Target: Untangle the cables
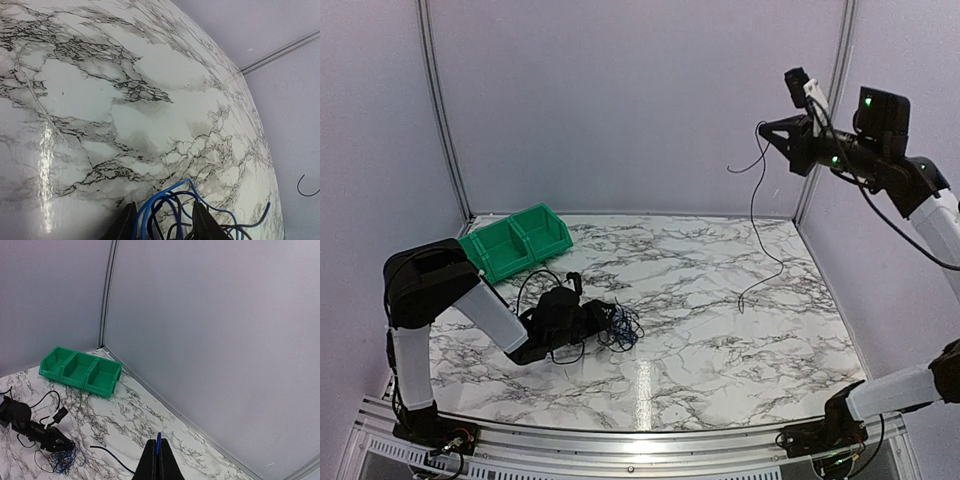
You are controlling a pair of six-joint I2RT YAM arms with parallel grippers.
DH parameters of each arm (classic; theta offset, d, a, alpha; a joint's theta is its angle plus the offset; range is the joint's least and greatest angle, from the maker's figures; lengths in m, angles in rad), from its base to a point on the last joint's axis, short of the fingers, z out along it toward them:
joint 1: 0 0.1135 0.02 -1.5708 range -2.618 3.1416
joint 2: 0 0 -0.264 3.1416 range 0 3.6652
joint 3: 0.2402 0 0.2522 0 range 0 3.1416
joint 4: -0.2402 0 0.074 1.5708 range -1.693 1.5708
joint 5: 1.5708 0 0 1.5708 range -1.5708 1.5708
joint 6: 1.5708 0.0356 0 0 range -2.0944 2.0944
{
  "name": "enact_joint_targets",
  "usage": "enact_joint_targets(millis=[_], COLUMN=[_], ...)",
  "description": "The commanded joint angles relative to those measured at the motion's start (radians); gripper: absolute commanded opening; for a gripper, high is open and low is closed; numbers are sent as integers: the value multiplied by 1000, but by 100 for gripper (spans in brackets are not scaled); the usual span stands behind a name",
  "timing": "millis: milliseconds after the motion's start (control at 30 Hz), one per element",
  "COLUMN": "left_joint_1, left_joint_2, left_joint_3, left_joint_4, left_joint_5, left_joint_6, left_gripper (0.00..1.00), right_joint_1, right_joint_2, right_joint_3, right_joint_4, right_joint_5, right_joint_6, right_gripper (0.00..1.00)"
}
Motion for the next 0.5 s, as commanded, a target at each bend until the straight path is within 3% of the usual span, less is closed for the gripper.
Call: enact_joint_targets(millis=[0,200,467], left_joint_1=[-9,-10,-18], left_joint_2=[-128,-313,-490], left_joint_3=[-41,-22,-21], left_joint_4=[-137,-301,-426], left_joint_5=[74,85,103], left_joint_6=[158,278,415], left_gripper=[43,48,50], right_joint_1=[-12,-11,-7], right_joint_2=[-31,-32,-2], right_joint_3=[-212,-457,-624], right_joint_4=[103,198,280], right_joint_5=[21,-136,-332], right_joint_6=[-56,-137,-145], right_gripper=[0,0,0])
